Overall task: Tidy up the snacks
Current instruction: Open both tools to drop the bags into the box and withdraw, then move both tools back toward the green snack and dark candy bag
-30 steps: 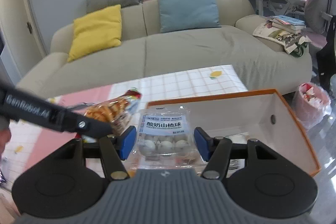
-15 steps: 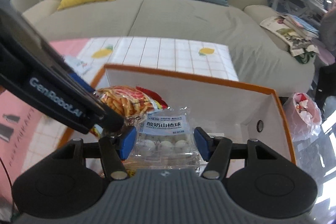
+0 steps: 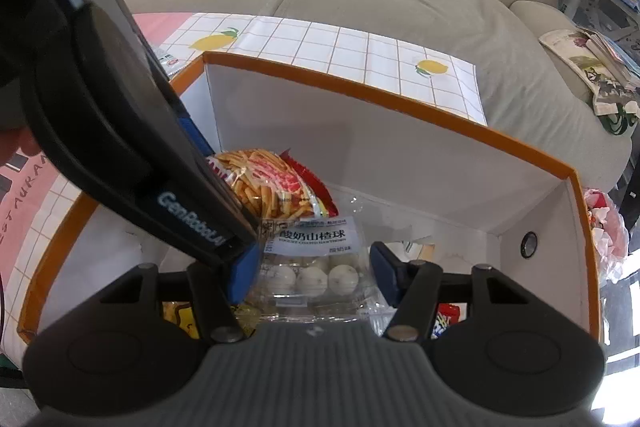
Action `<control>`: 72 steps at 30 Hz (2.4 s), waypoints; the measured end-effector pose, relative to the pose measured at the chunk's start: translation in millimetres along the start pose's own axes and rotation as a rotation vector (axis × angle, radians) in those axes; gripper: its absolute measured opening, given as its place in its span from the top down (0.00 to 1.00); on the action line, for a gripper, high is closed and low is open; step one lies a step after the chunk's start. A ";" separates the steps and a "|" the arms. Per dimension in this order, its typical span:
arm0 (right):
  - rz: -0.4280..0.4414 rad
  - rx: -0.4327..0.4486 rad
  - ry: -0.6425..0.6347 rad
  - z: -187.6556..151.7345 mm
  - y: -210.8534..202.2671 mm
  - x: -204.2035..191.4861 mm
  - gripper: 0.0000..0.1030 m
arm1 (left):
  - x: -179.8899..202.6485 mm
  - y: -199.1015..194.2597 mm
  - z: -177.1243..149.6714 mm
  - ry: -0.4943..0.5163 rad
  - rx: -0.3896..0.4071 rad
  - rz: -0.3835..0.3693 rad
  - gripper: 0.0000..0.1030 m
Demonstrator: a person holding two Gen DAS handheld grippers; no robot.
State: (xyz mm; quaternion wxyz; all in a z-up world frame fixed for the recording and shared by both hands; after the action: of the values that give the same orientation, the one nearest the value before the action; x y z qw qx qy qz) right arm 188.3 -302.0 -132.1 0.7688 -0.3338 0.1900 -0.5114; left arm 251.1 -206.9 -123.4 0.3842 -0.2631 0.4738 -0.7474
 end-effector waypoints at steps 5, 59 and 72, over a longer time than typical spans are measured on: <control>0.003 -0.014 0.009 2.3 0.9 2.7 0.42 | 0.5 -1.3 0.4 0.005 -0.001 0.013 0.33; -0.074 0.302 0.264 12.5 -64.1 -213.7 0.14 | -151.0 -177.4 -270.0 -0.494 0.526 0.255 0.22; -0.044 0.262 0.219 53.1 11.2 -223.0 0.15 | -217.7 -152.7 -237.6 -0.462 0.566 0.304 0.22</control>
State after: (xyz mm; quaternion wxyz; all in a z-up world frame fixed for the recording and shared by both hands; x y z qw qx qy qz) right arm 139.1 -78.6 -113.6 0.7691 -0.1771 0.1968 -0.5818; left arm 144.8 131.7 -88.7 0.6444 -0.2348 0.1835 -0.7042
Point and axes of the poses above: each gripper's, at about its wrist camera, not at the fingertips, and y roughly the way its jaws point, x to its right, z to its top, the point moved 2 cm from there along y, roughly the way its jaws point, and after that the axes turned 12 degrees about x, right-handed, at the moved point
